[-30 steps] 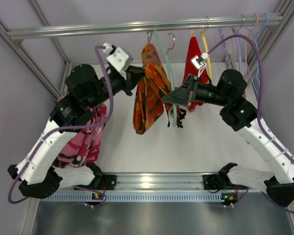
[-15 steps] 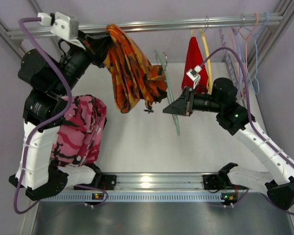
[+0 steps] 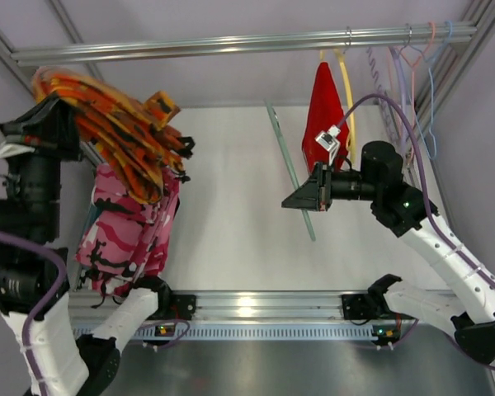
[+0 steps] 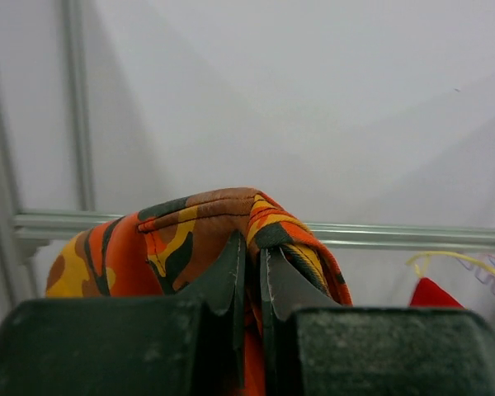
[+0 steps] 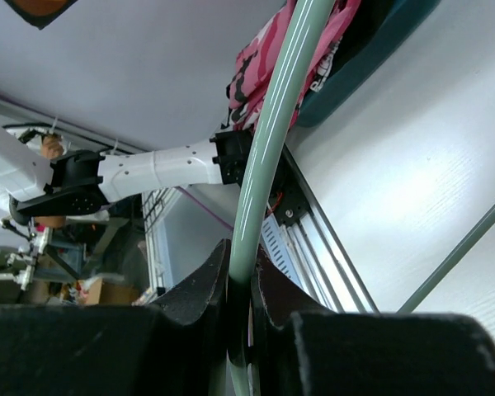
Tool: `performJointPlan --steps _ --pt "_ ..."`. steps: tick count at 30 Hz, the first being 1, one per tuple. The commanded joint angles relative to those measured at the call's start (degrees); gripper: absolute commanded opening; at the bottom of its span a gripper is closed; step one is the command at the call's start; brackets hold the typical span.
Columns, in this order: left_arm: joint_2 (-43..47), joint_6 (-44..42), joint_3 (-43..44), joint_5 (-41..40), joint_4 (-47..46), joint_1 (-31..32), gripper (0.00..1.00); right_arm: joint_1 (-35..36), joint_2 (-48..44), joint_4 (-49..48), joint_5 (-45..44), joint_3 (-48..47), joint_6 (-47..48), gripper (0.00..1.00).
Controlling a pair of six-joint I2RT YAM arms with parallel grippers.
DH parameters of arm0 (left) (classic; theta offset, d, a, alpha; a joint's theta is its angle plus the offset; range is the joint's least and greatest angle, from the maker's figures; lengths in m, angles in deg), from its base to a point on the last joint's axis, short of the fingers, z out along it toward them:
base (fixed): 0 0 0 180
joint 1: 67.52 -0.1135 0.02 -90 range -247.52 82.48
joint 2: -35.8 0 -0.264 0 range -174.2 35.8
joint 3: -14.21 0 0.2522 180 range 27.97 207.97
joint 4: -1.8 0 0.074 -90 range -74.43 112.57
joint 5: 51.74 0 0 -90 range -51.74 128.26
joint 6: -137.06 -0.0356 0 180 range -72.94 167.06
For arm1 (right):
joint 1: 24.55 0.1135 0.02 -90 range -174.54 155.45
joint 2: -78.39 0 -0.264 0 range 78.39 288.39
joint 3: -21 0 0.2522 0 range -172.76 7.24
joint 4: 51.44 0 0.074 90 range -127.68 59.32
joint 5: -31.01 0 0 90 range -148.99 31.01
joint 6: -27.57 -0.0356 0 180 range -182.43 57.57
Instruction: Remove the trousers from the hanger
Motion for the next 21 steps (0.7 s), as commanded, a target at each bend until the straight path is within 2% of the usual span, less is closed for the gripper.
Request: performJointPlan --steps 1,4,7,9,13,21 --pt "7.45 -0.22 -2.72 -4.59 -11.33 -6.34 0.0 -0.65 -2.99 -0.31 3.01 -1.08 5.11 0.0" --pt "13.77 -1.97 -7.37 -4.35 -10.54 -11.97 0.0 -0.56 -4.39 2.85 4.5 -2.21 7.83 0.0" --pt "18.27 -4.17 -9.23 -4.69 -6.6 -14.71 0.0 -0.65 -5.45 6.54 5.65 -3.18 9.86 0.0" --pt "19.86 -4.88 -9.67 -8.2 -3.95 -15.42 0.0 -0.65 -6.24 8.65 5.65 -3.36 10.65 0.0" --pt "24.77 -12.51 -12.39 -13.04 1.67 -17.36 0.0 -0.65 -7.38 10.77 5.57 -3.8 11.97 0.0" --pt "30.59 -21.14 -25.99 -19.55 5.81 -17.45 0.0 -0.74 -7.21 12.79 4.77 -4.33 13.65 0.0"
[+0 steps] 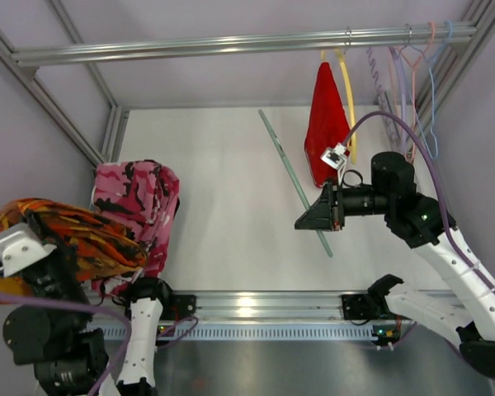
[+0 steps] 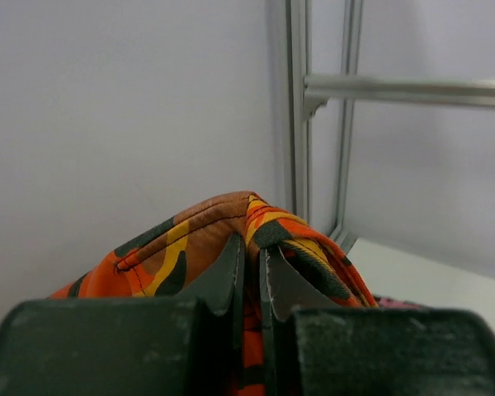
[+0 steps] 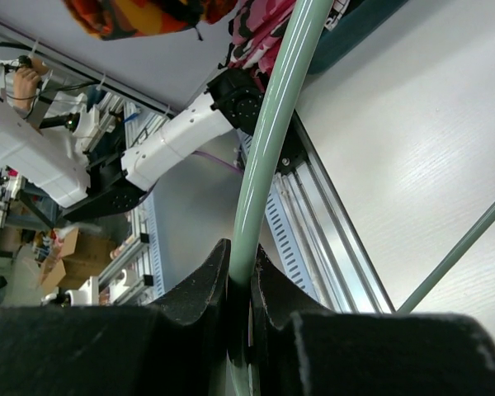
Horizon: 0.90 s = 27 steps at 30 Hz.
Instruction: Remove the trousers from the hanger
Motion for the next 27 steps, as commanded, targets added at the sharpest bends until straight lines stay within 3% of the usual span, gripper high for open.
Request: performJointPlan --steps 1,7,11,15,18,21,27 --pt "0.58 -5.45 -5.25 -1.63 -4.74 -0.31 0.0 -0.74 -0.76 -1.44 0.05 -3.37 2.72 0.0" --pt "-2.31 -3.78 -17.82 4.42 -6.93 -0.4 0.0 -0.83 0.03 -1.44 -0.04 -3.45 2.89 0.0" --pt "-7.66 -1.59 -26.17 14.52 -14.57 -0.31 0.0 -1.09 0.21 -0.91 -0.12 -4.42 2.9 0.0" --pt "-19.23 0.26 -30.83 21.55 -18.63 -0.23 0.01 -2.14 0.21 1.46 -0.3 -8.1 4.46 0.0" --pt "-27.41 1.66 -32.59 22.46 -19.33 -0.23 0.09 -2.5 -0.58 4.45 -0.91 -10.13 6.05 0.0" --pt "-32.44 2.37 -34.44 24.81 -19.33 -0.23 0.3 -2.93 -1.9 7.7 -1.27 -11.01 7.81 0.0" --pt "-31.42 3.43 -31.47 31.14 -14.7 -0.23 0.9 -5.57 -5.41 12.98 1.01 -13.29 9.92 0.0"
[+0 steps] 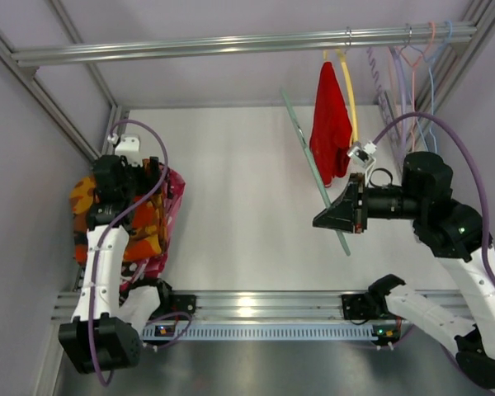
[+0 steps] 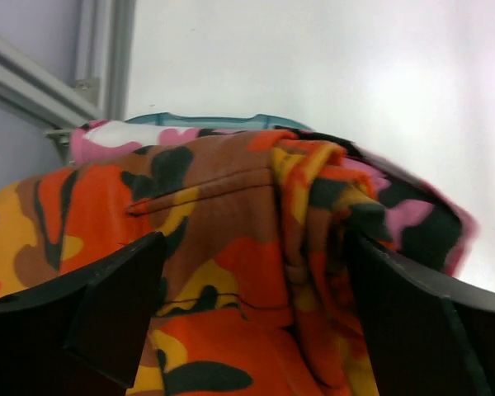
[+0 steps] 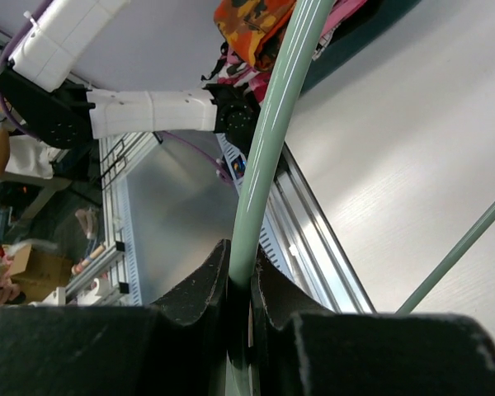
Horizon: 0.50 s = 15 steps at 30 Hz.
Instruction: Remove the trousers from the hanger
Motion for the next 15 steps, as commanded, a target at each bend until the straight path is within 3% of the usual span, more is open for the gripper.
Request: performJointPlan --steps 1,7,15 --pt "3.58 1.09 3.6 10.31 1.91 0.08 0.98 -2.03 -3.16 2.44 2.09 -4.64 4.13 0.0" --pt "11.32 2.58 9.66 18.33 7.18 -0.01 0.98 -6.24 -8.17 7.45 3.49 -8.33 6.16 0.0" --pt "15.02 3.99 15.46 21.33 10.44 -0.01 0.98 -14.07 -16.61 11.59 2.89 -14.04 4.58 0.0"
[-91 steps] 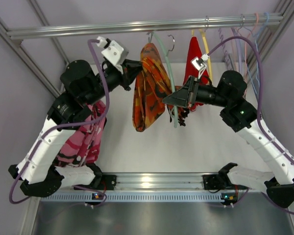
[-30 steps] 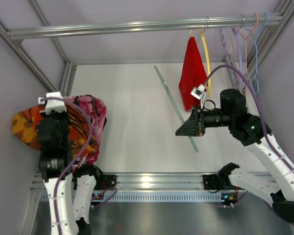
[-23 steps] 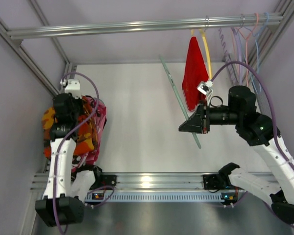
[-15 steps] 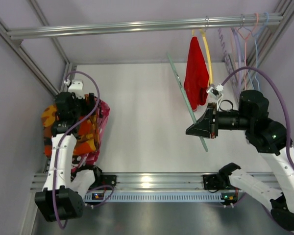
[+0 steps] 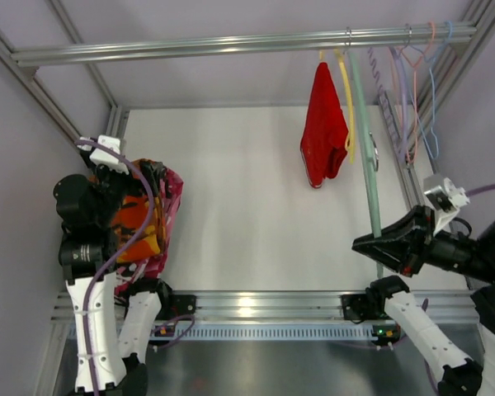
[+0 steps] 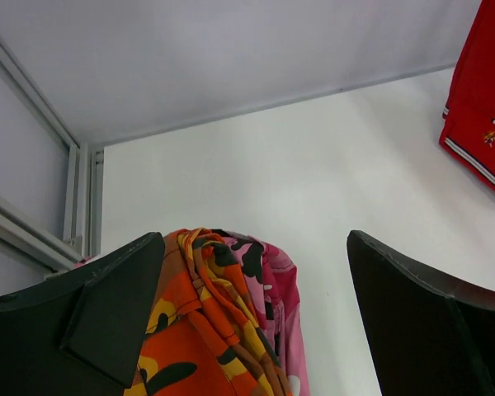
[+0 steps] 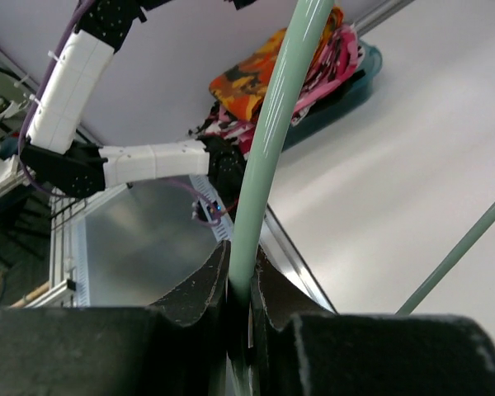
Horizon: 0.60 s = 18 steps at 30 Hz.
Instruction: Remove the trousers from the hanger
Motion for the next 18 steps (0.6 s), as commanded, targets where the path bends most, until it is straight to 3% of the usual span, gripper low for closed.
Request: performJointPlan --steps 1,9,14,18 --pt "-0.94 1.45 2.68 2.82 2.36 -0.03 0.98 -3.51 -2.93 1.51 -0.9 -4.74 0.03 0.0" --pt "-3.58 4.35 6.11 3.7 2.36 -0.03 0.98 -10.46 -6.63 4.6 -5.91 -3.96 -5.42 0.0" --pt "-2.7 4.35 6.47 4.14 2.36 -0.03 0.98 -11.69 -2.43 2.05 -6.01 -1.76 -9.36 0.0" --pt "-1.73 3.74 6.47 3.88 2.36 -0.03 0.98 -12.22 2.5 -3.74 -0.74 -2.02 -13.5 0.0"
